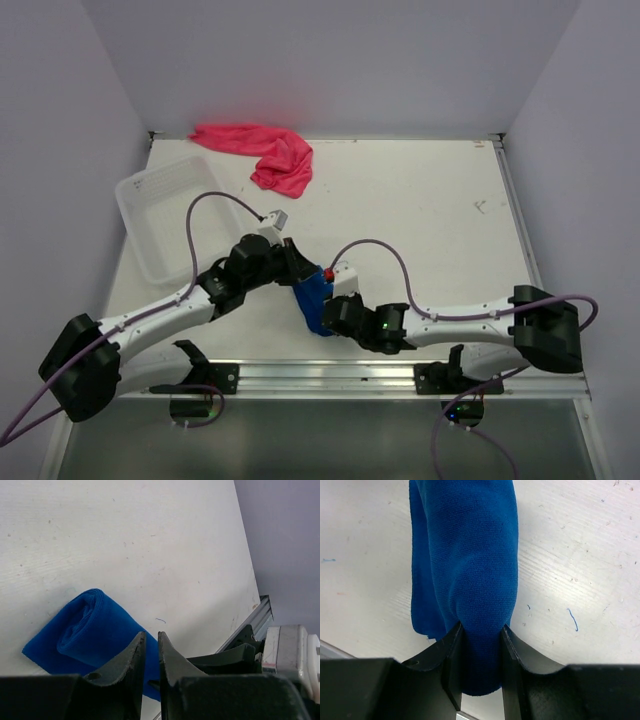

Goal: Roll the towels
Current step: Roll the towel

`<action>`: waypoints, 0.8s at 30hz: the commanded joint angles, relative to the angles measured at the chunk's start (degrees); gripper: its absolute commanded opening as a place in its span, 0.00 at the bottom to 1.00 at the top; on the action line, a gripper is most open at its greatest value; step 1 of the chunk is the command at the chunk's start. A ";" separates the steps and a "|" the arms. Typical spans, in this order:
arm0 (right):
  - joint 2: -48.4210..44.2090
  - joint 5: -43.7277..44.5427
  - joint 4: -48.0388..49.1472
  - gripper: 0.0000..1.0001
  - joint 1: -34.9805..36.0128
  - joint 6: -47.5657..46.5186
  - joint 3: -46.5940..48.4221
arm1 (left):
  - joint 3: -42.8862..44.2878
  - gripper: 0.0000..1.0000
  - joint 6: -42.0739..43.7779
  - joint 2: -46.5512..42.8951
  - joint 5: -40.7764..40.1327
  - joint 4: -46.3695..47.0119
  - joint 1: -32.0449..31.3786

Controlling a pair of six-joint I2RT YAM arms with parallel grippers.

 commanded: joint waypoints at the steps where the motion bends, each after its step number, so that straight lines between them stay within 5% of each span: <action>1: 3.61 9.74 -4.70 0.25 2.56 0.43 4.60 | 1.61 0.20 0.79 -0.81 -1.07 -3.18 0.14; 24: 27.35 21.28 -27.38 0.26 9.33 14.32 24.46 | -2.69 0.20 -0.88 6.48 2.71 5.52 -1.62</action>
